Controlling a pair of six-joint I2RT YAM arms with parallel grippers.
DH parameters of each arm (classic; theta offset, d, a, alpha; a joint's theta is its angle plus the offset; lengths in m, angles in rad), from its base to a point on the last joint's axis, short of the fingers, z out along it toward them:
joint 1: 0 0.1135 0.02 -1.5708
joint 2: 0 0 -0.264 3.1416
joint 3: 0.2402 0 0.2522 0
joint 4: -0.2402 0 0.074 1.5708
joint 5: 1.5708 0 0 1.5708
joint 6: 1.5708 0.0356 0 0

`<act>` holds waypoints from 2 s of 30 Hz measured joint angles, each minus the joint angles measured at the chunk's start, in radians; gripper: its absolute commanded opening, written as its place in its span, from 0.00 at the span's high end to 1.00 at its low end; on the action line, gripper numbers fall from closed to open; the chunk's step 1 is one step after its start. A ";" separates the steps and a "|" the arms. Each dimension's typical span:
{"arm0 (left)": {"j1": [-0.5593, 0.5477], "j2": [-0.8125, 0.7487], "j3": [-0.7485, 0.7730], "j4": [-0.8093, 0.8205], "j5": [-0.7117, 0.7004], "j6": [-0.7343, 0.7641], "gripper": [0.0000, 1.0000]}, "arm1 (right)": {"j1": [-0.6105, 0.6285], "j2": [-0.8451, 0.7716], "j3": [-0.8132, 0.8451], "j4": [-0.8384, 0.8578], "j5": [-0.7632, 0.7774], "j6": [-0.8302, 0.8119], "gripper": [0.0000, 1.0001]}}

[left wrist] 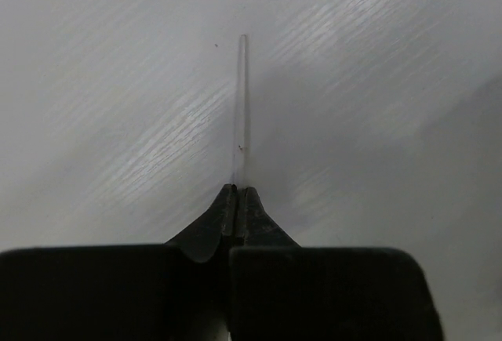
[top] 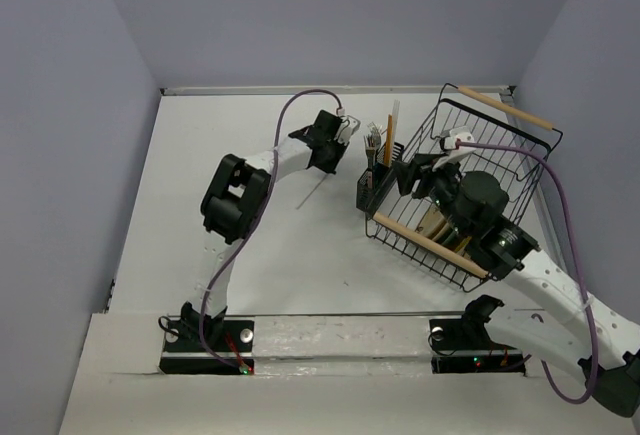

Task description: Sort the eating utensils into containers

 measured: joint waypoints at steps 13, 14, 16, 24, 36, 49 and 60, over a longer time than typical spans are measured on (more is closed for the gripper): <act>0.033 -0.167 -0.241 -0.023 0.029 0.088 0.61 | 0.000 -0.090 -0.021 -0.051 0.034 0.003 0.40; 0.033 -0.174 -0.249 -0.025 0.031 0.091 0.61 | 0.000 -0.089 -0.021 -0.053 0.034 0.003 0.40; 0.033 -0.186 -0.270 -0.021 0.035 0.095 0.66 | 0.000 -0.080 -0.021 -0.054 0.034 0.003 0.40; 0.031 -0.195 -0.293 0.011 0.035 0.104 1.00 | 0.000 -0.058 -0.023 -0.063 0.033 0.010 0.40; 0.146 -0.331 -0.431 0.025 0.193 0.097 1.00 | 0.000 -0.044 -0.011 -0.114 -0.065 0.019 0.36; 0.218 -0.960 -0.397 -0.014 0.360 0.071 1.00 | -0.001 0.095 0.211 -0.135 -0.370 0.110 0.07; 0.218 -1.153 -0.378 -0.032 0.401 0.042 1.00 | -0.002 0.488 0.542 0.081 -0.603 0.271 0.25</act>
